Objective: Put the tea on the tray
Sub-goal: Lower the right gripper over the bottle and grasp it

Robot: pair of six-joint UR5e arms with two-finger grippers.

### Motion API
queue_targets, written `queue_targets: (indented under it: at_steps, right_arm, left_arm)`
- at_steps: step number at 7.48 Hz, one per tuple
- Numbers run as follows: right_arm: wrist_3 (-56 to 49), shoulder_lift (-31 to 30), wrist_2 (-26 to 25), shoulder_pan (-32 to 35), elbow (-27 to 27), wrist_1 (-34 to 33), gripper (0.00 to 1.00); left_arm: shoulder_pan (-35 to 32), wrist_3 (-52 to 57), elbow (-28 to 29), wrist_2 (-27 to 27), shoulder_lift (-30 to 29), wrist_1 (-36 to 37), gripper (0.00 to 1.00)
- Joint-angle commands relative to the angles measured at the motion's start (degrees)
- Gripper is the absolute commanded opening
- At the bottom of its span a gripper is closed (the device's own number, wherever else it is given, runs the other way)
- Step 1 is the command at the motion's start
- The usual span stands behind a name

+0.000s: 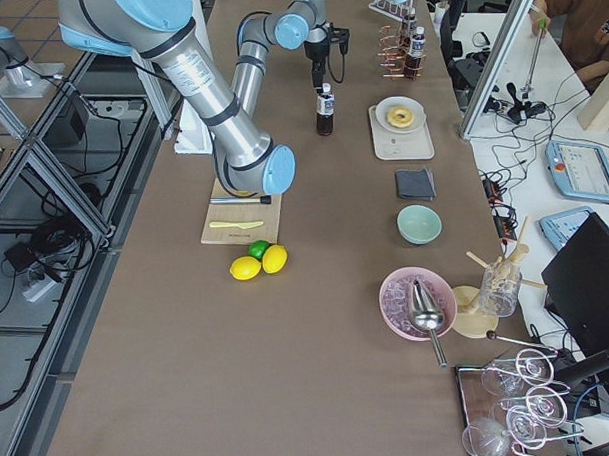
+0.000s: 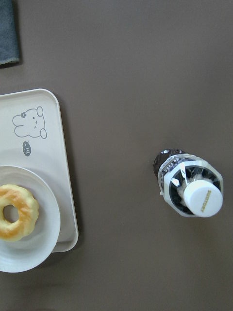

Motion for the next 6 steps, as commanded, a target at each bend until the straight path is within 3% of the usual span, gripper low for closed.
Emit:
queue_targets:
  at_steps: [1,4,6]
  right_arm:
    - [-0.7,3.7,-1.3,-2.9,-5.5,2.9,1.00]
    - [-0.9,3.9,-4.4,-3.1,-13.0,12.0,0.94]
    - [-0.8,3.8,-4.4,-3.2,-13.0,12.0,0.83]
  left_arm:
    - [0.0,0.0,0.2,-0.1,0.0,0.0,0.98]
    - [0.1,0.0,0.4,-0.1,0.0,0.0,0.98]
    - [0.1,0.0,0.4,0.0,0.0,0.0,0.98]
